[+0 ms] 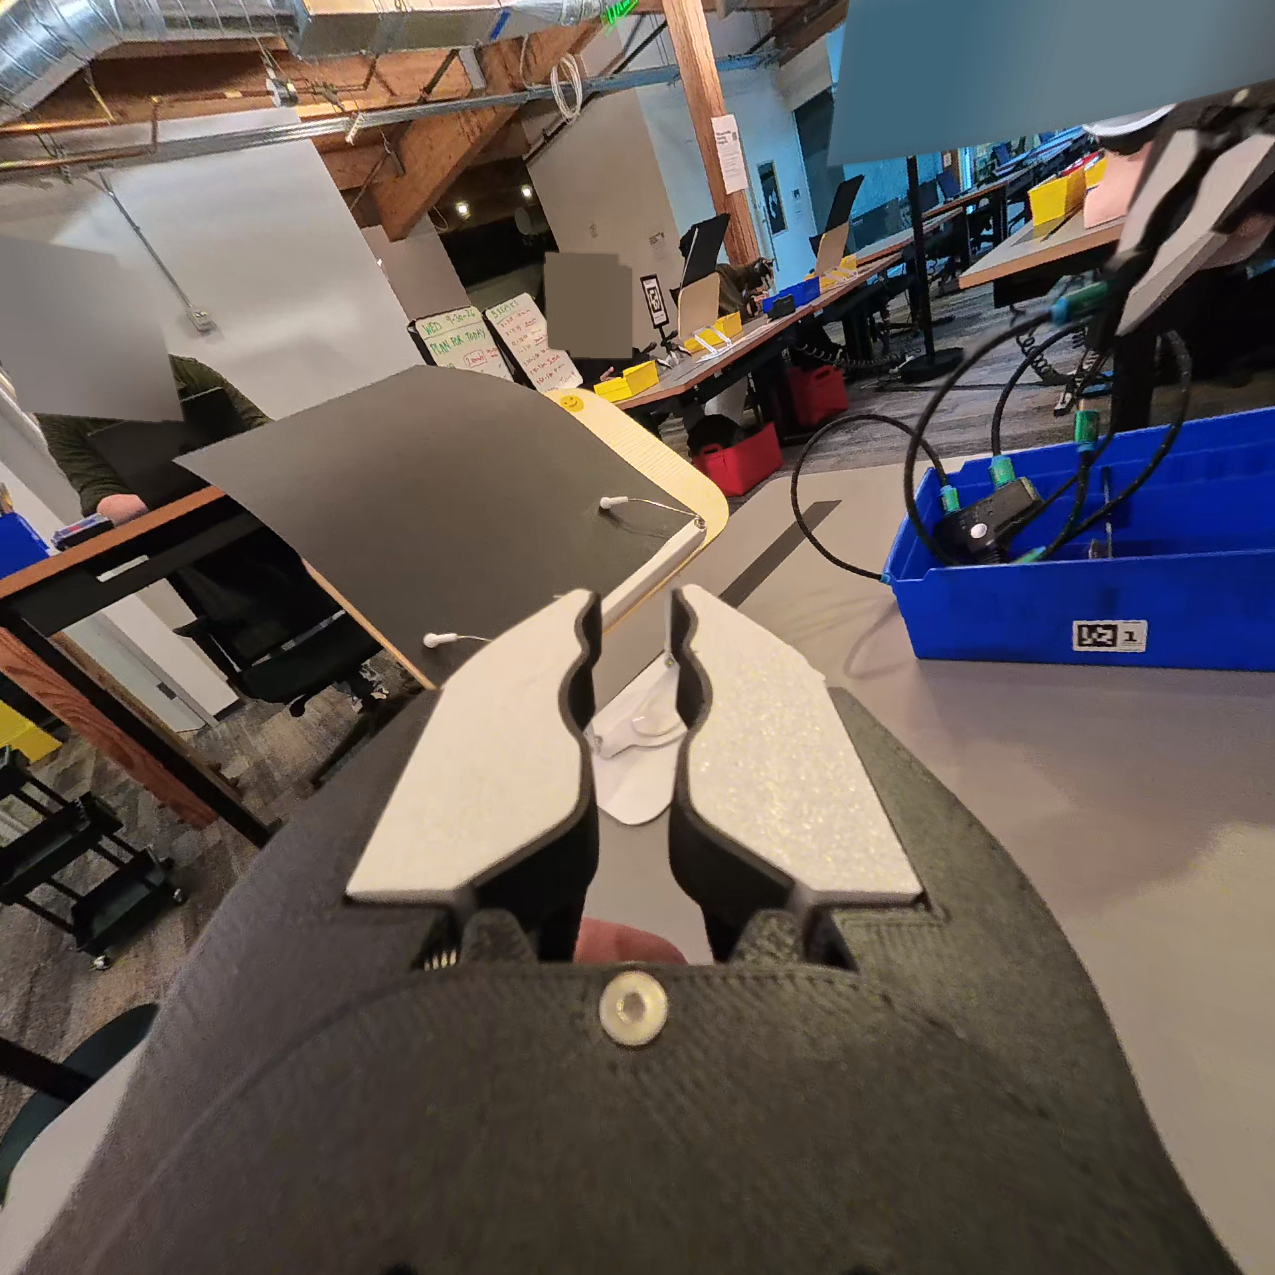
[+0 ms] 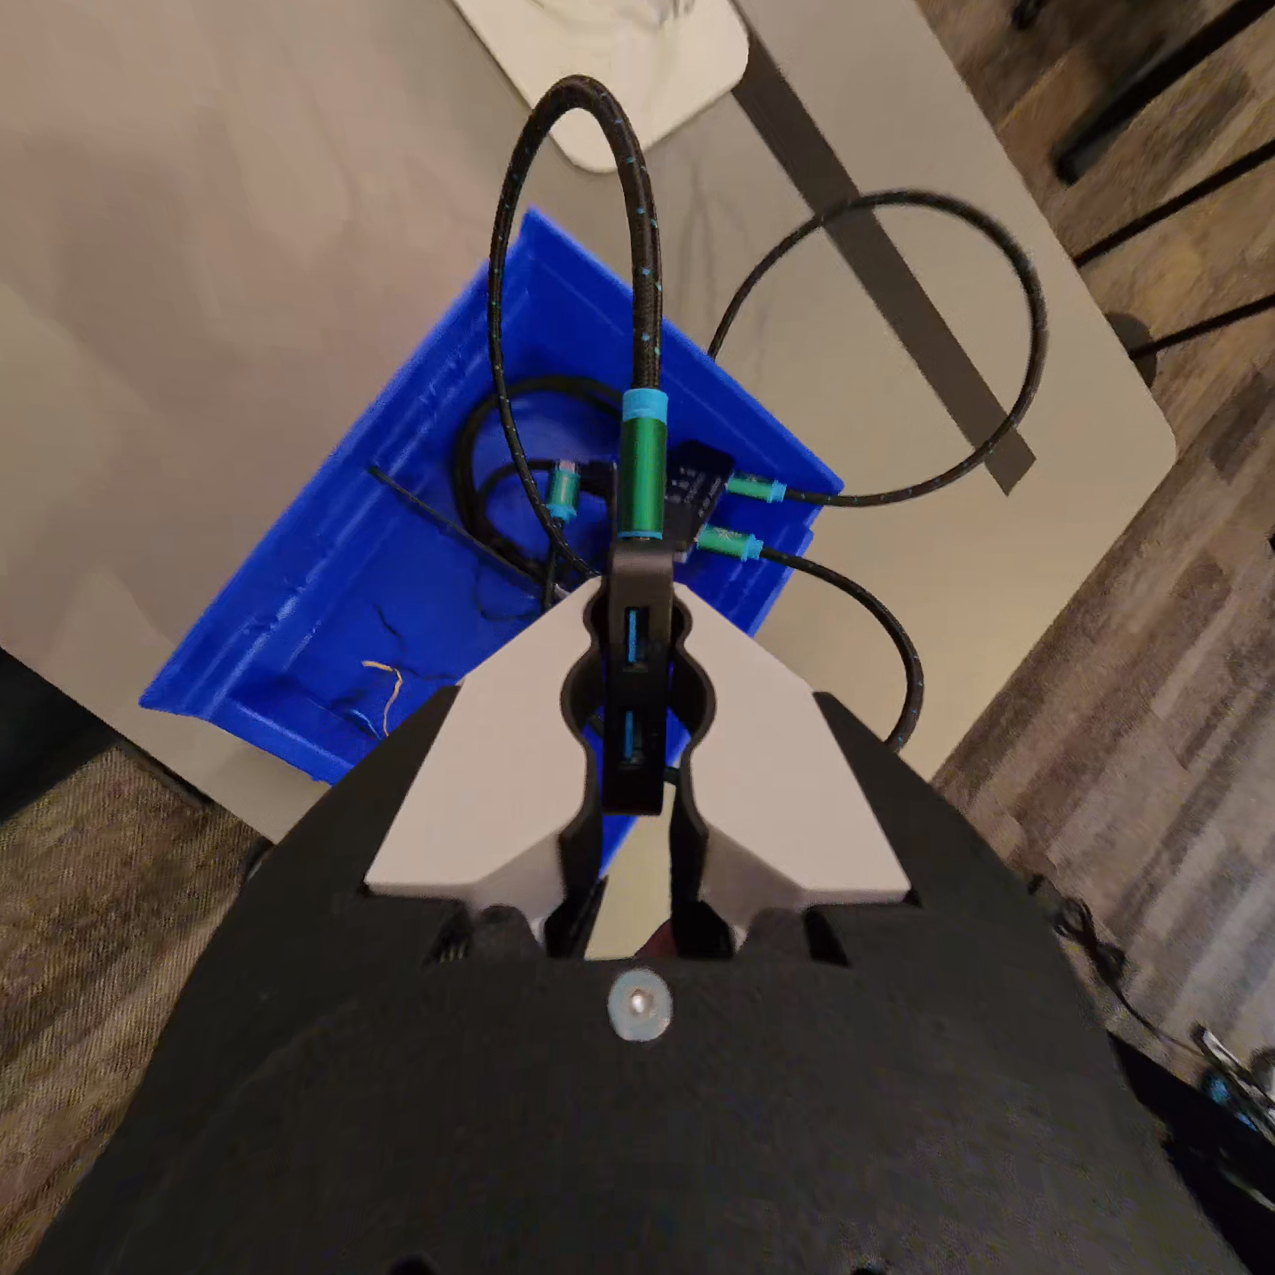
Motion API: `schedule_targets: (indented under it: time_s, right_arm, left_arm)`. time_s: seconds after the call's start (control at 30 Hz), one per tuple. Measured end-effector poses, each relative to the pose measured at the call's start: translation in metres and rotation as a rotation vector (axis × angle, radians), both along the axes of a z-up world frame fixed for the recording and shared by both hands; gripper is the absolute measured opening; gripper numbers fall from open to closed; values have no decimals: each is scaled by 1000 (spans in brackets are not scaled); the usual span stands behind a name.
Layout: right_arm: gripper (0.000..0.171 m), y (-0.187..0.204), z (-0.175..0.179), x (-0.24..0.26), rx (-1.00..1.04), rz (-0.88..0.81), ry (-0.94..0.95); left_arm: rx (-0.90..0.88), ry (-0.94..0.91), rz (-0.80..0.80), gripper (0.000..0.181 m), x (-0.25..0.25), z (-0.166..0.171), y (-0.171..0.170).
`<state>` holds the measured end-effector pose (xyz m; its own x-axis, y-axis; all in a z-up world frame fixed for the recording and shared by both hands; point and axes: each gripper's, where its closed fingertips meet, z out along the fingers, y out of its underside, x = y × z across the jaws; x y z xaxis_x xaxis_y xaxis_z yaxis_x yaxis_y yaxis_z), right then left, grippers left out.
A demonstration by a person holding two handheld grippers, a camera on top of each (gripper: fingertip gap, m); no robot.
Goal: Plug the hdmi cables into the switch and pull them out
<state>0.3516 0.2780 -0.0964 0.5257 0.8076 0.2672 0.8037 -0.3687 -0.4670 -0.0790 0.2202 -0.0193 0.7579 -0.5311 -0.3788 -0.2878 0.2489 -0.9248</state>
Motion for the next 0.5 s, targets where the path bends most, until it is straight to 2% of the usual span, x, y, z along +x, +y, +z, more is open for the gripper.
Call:
schedule_targets:
  time_s: [0.23, 0.5]
  right_arm:
    - [11, 19, -41, -5, -197, 25, -180]
    - [16, 47, -88, 19, -314, -23, -351]
  left_arm:
    - [-20, 56, -10, 18, 7, -11, 0]
    - [-71, 89, -29, 18, 10, -25, 4]
